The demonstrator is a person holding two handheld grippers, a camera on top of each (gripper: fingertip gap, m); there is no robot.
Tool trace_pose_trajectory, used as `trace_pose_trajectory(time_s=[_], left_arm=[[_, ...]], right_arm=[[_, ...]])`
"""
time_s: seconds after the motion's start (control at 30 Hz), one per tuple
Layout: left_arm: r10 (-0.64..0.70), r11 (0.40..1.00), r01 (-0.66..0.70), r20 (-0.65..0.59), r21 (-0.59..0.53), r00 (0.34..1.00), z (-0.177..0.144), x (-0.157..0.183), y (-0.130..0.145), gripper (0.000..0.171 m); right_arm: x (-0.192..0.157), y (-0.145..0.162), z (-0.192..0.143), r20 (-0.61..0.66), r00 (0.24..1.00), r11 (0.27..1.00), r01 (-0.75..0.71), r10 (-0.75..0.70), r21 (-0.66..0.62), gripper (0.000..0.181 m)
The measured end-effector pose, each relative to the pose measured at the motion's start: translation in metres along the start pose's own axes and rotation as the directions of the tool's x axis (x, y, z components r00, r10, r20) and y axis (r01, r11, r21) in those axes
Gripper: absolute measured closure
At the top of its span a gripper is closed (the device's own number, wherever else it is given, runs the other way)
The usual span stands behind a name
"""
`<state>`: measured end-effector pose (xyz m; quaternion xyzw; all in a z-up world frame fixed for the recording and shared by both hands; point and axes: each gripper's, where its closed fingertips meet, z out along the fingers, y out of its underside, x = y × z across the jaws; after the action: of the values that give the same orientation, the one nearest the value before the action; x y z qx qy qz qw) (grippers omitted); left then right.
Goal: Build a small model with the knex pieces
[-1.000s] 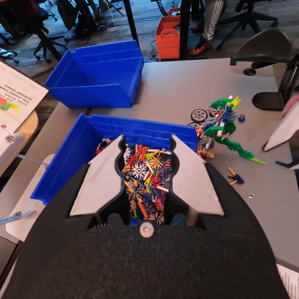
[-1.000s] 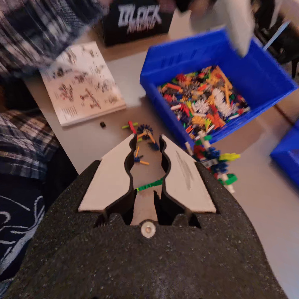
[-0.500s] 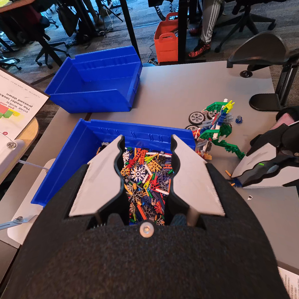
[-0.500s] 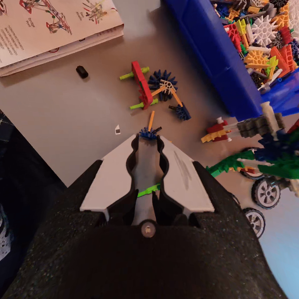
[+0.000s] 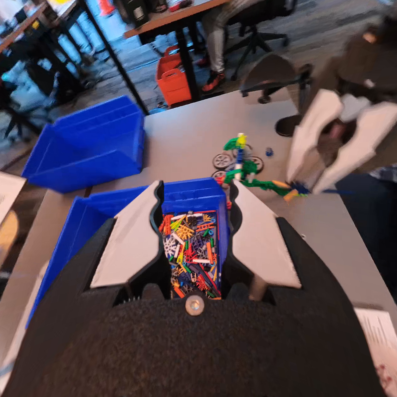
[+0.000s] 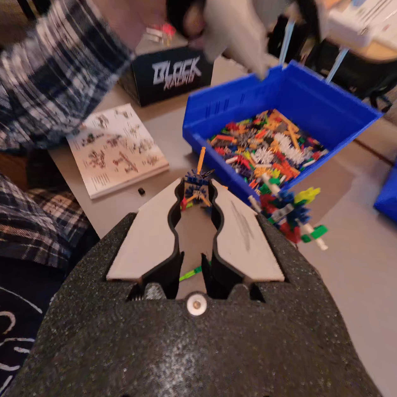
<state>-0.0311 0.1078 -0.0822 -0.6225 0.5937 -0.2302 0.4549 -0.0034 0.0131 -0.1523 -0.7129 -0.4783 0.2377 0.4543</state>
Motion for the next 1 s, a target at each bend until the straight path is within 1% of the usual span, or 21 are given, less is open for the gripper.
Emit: trace_pose_trajectory(time_s=[0.07,0.13,0.2,0.23,0.3,0.33,0.4,0.6,0.7,0.73,0.8,0.87,1.0], left_arm=[[0.101,0.995,-0.098,-0.084,0.031,0.991,-0.004,0.025,-0.007,0.113],[0.194,0.979,-0.182,-0.146,0.088,0.970,-0.008,0.048,-0.018,0.120],[0.264,0.962,-0.247,-0.161,0.120,0.951,-0.008,0.063,-0.026,0.124],[0.296,0.953,-0.283,-0.146,0.107,0.944,-0.007,0.065,-0.026,0.128],[0.365,0.930,-0.359,-0.096,0.072,0.926,-0.003,0.065,-0.025,0.136],[0.382,0.924,-0.376,-0.089,0.072,0.920,-0.003,0.066,-0.026,0.139],[0.403,0.914,-0.397,-0.073,0.077,0.912,-0.004,0.067,-0.029,0.151],[0.467,0.883,-0.469,0.048,0.035,0.883,-0.005,0.053,-0.034,0.154],[0.510,0.857,-0.515,0.130,0.006,0.850,-0.005,0.043,-0.038,0.154],[0.515,0.854,-0.520,0.148,-0.005,0.844,-0.005,0.040,-0.038,0.155],[0.528,0.845,-0.534,0.208,-0.030,0.823,-0.005,0.029,-0.038,0.163],[0.512,0.851,-0.525,0.222,0.002,0.830,-0.007,0.027,-0.041,0.162],[0.553,0.825,-0.562,0.282,-0.054,0.784,-0.007,0.018,-0.040,0.161]], right_arm=[[0.003,-0.021,-0.011,0.010,1.000,0.998,0.003,-0.003,0.058,0.160],[0.007,-0.036,-0.018,0.033,0.999,0.995,-0.006,0.003,0.098,0.160],[0.009,-0.048,-0.021,0.075,0.997,0.991,-0.029,0.020,0.127,0.160],[0.011,-0.053,-0.022,0.094,0.995,0.989,-0.042,0.029,0.139,0.160],[0.013,-0.062,-0.024,0.139,0.989,0.986,-0.065,0.043,0.156,0.160],[0.014,-0.065,-0.024,0.155,0.987,0.984,-0.075,0.050,0.160,0.160],[0.019,-0.070,-0.023,0.165,0.985,0.984,-0.084,0.057,0.157,0.160],[0.030,-0.080,-0.021,0.188,0.980,0.986,-0.094,0.068,0.136,0.160],[0.038,-0.085,-0.020,0.193,0.977,0.984,-0.117,0.090,0.133,0.161],[0.040,-0.087,-0.021,0.201,0.975,0.984,-0.123,0.095,0.132,0.161],[0.044,-0.092,-0.021,0.207,0.973,0.980,-0.133,0.101,0.147,0.161],[0.046,-0.095,-0.020,0.219,0.969,0.978,-0.146,0.111,0.152,0.161],[0.052,-0.097,-0.016,0.218,0.968,0.979,-0.153,0.122,0.132,0.161]])
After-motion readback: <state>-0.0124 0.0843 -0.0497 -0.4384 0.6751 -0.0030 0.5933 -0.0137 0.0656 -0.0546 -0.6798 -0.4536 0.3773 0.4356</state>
